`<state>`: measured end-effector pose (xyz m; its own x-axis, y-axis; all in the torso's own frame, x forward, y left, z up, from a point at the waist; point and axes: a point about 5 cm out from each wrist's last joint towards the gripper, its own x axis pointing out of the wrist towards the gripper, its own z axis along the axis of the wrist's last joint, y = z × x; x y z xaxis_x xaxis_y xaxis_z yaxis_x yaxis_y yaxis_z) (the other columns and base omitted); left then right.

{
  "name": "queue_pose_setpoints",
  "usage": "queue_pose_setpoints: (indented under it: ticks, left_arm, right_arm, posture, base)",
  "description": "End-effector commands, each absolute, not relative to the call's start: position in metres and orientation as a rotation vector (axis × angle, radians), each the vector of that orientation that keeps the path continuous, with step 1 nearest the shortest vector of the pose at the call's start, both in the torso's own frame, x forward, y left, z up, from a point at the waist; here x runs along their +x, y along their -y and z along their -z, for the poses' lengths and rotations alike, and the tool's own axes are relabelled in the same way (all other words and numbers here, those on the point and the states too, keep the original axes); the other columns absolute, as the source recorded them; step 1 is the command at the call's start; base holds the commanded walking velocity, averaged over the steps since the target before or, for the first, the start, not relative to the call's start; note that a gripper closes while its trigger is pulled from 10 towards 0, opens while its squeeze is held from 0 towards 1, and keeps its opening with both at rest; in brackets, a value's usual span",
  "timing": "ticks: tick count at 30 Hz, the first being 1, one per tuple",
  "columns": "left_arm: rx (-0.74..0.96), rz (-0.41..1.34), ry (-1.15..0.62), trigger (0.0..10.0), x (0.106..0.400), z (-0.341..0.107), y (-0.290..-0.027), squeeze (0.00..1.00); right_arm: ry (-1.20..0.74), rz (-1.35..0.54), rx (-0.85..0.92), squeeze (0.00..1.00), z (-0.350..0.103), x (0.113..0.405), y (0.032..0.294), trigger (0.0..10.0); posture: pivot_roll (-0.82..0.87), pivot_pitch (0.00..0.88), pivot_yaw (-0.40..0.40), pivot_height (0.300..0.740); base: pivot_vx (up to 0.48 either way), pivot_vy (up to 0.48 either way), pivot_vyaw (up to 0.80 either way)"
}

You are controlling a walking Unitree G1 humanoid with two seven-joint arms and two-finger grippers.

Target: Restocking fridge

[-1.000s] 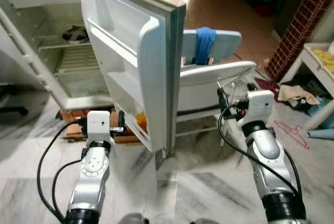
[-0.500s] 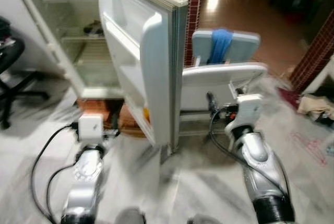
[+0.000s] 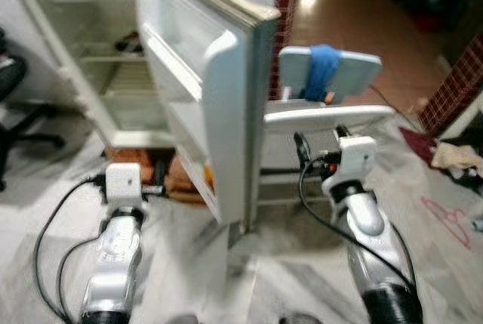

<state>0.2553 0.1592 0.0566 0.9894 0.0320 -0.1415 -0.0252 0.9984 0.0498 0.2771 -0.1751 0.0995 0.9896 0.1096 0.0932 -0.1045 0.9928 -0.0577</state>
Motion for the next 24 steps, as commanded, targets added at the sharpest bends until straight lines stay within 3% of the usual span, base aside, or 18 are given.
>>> queue_pose_setpoints:
  ticks: [1,8,16,24]
  left_arm:
    - [0.078,-0.063,-0.150,10.0,0.253,-0.057,-0.175,0.00]
    - [0.078,-0.080,-0.184,10.0,0.250,-0.053,-0.176,0.00]
    - [0.070,-0.145,-0.279,10.0,0.229,-0.038,-0.198,0.00]
    - [0.103,-0.148,-0.325,10.0,0.213,-0.030,-0.208,0.00]
  right_arm:
    - [0.141,-0.140,-0.046,0.00,-0.110,0.284,0.162,10.0]
    - [0.149,-0.161,-0.024,0.00,-0.113,0.291,0.158,10.0]
    - [0.164,-0.277,0.041,0.00,-0.125,0.309,0.142,10.0]
    - [0.181,-0.489,0.151,0.00,-0.145,0.328,0.102,10.0]
  posture:
    - [0.04,0.014,0.033,0.740]
    - [0.05,0.017,0.033,0.740]
    - [0.08,0.025,0.028,0.740]
    - [0.10,0.025,0.017,0.740]
  base:
    - [0.274,0.000,0.59]
    - [0.000,0.000,0.17]
    - [0.000,0.000,0.00]
    - [0.000,0.000,0.00]
